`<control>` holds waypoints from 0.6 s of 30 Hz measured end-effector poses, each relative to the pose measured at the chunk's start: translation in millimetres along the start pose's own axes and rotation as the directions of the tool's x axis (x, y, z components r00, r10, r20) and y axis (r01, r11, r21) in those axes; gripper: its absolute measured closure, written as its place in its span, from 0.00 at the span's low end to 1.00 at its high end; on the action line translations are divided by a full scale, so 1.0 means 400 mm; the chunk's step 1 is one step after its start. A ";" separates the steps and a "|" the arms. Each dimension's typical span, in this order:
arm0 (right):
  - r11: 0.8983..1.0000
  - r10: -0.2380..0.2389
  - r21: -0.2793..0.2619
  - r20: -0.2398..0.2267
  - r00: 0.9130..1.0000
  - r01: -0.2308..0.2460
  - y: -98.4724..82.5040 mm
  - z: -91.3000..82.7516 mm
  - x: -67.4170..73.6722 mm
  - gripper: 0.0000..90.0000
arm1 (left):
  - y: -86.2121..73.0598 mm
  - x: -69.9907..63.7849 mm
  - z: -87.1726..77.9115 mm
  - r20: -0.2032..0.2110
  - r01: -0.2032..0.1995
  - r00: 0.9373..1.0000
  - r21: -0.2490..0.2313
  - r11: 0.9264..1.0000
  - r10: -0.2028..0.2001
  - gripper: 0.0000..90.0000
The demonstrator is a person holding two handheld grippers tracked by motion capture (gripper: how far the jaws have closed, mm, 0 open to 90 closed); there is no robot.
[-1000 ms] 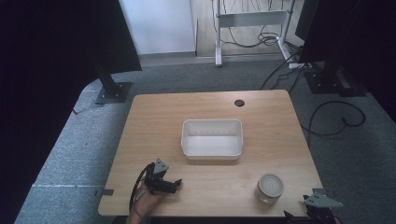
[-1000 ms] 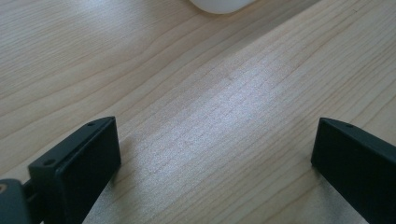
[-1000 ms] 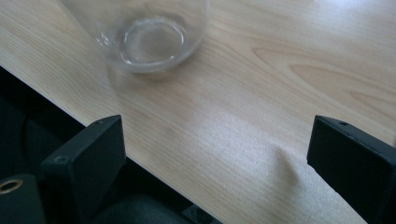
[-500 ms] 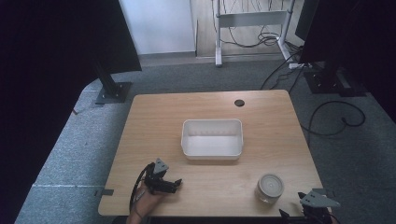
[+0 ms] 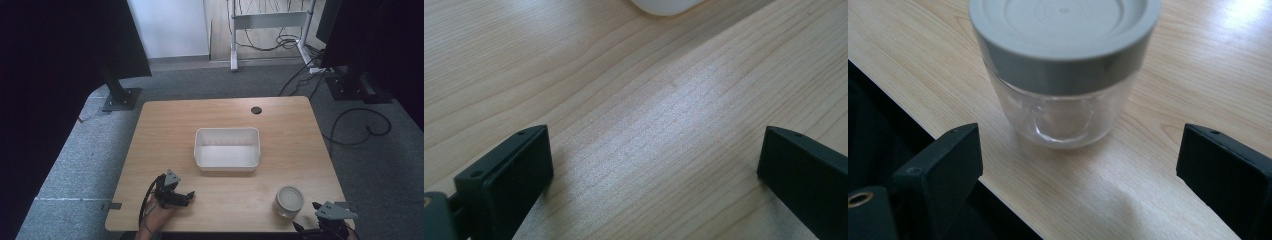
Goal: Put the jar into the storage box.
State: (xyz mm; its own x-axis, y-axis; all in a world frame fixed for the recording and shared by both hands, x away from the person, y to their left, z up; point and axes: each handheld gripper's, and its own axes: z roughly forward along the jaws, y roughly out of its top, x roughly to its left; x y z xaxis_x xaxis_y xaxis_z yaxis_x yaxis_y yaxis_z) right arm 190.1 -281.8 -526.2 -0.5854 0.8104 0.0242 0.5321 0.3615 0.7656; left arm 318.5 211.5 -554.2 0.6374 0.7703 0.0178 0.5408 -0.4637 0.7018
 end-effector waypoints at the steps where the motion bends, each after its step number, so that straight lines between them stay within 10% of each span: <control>1: 1.000 0.002 0.002 -0.001 1.000 -0.002 0.001 0.002 0.001 0.05 | 0.000 0.000 0.000 0.000 0.000 1.000 0.000 1.000 0.000 0.01; 18: 1.000 -0.013 -0.023 -0.029 0.999 0.012 0.039 0.046 0.016 0.04 | 0.000 0.001 0.000 -0.002 0.003 1.000 0.000 1.000 -0.003 0.01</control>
State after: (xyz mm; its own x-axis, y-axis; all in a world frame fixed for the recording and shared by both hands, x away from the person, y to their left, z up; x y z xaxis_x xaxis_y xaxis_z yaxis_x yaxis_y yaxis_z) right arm 205.8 -262.5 -526.0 -0.6100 0.7917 0.0333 0.5110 0.3609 0.7801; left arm 318.9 211.5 -554.2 0.6348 0.7725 0.0167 0.5428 -0.4612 0.7019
